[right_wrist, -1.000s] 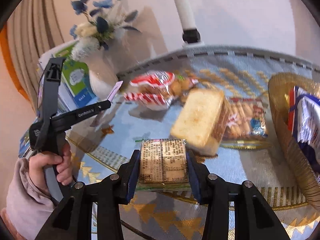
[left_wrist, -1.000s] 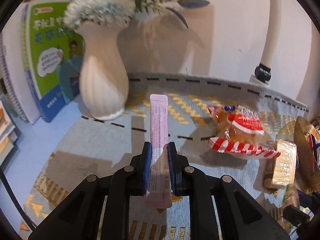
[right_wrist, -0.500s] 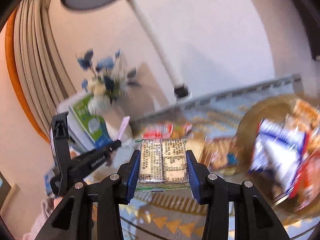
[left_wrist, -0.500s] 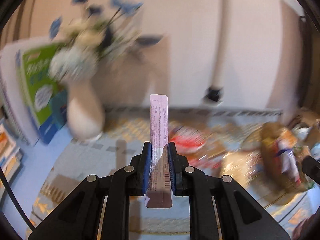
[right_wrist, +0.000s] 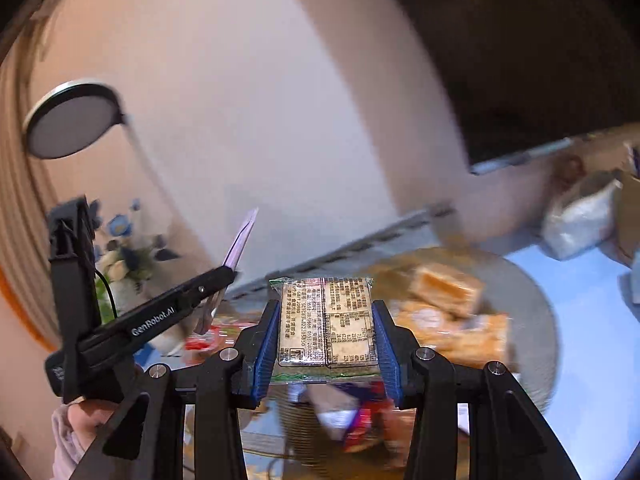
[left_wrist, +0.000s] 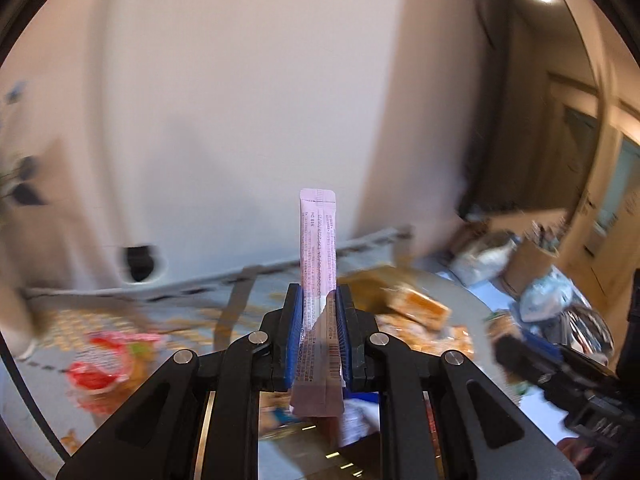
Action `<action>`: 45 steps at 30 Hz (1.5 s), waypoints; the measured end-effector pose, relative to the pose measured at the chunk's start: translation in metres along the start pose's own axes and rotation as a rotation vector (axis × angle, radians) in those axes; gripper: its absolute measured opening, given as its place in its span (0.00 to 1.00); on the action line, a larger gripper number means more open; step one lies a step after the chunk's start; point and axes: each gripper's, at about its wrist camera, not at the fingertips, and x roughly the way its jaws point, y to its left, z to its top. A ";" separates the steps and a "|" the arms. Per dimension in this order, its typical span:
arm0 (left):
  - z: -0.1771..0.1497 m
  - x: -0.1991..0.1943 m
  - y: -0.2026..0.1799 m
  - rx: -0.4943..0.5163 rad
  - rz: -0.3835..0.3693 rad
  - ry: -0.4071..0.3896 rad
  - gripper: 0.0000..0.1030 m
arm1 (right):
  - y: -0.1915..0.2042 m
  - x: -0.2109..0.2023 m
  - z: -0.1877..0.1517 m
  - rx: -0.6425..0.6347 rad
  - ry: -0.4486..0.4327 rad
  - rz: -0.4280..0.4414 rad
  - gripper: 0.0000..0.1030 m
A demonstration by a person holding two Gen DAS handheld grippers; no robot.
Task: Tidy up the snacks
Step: 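Lift both held snacks and swing them toward the amber glass bowl, then open both tools over the amber bowl to drop the pink stick and cracker pack, then move both tools back over the remaining snacks on the placemat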
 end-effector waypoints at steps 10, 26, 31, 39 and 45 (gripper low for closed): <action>-0.016 0.035 -0.014 0.032 0.058 0.099 0.86 | -0.037 0.019 -0.008 0.057 0.107 -0.131 0.98; -0.006 -0.020 0.104 -0.143 0.254 0.070 0.88 | 0.036 0.016 0.002 0.027 0.053 -0.036 0.98; -0.016 -0.043 0.164 -0.216 0.302 0.078 0.97 | 0.086 0.029 -0.010 -0.018 0.079 0.057 0.98; -0.051 -0.050 0.222 -0.308 0.230 0.090 0.97 | 0.157 0.086 -0.063 -0.121 0.199 0.093 0.98; -0.064 -0.031 0.220 -0.265 0.207 0.114 0.97 | 0.170 0.126 -0.101 -0.168 0.270 0.006 0.98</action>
